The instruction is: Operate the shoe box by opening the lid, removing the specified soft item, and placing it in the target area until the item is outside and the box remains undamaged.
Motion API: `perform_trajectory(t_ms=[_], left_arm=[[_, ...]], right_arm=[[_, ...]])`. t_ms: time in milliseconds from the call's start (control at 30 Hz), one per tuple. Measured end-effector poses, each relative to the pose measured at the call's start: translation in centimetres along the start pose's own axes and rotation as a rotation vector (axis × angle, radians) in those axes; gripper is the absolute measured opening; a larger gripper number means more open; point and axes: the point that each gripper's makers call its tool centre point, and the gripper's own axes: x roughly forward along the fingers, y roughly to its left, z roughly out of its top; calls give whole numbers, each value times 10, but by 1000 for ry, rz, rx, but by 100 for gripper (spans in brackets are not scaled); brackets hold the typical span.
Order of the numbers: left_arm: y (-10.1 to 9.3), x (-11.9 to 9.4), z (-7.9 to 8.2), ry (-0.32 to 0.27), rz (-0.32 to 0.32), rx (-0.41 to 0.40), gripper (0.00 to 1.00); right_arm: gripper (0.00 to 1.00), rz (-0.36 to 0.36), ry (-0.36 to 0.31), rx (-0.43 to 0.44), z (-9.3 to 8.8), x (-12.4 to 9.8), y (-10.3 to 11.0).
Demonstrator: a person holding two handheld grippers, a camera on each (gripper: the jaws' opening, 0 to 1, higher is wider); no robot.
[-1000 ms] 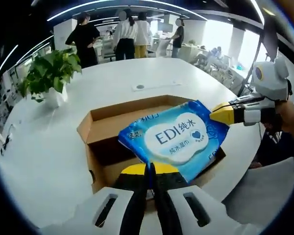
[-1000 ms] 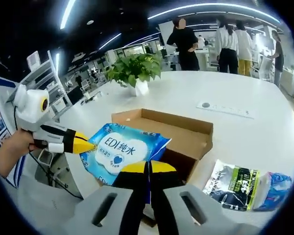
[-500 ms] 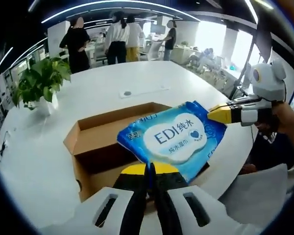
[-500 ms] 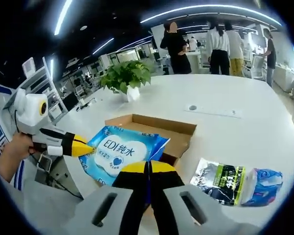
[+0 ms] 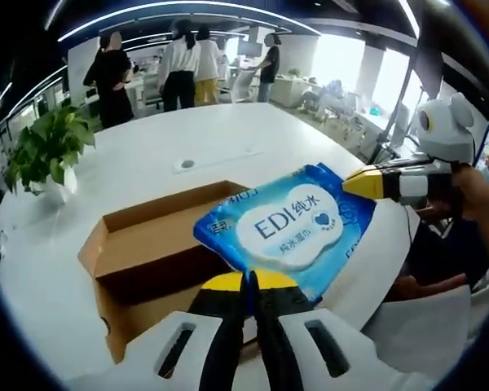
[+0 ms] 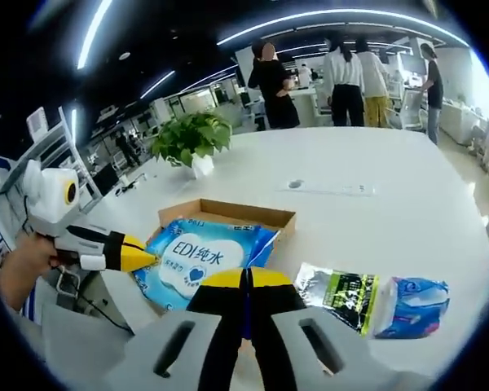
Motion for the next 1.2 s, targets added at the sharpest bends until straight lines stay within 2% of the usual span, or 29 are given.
perform_trajectory(t_ms=[300,700,1200], left_arm=[[-20,15,16,-16,-34,-3,0],[-46,44,24,-6,-68,29,0],[-84,94,26,-6,-111,81,0]], right_arm=[[0,-35,-13,28,5,-16,-25],[0,-89,-21,63,-6,-29,-61],[0,-148,-7,72,-25,-43,-113]])
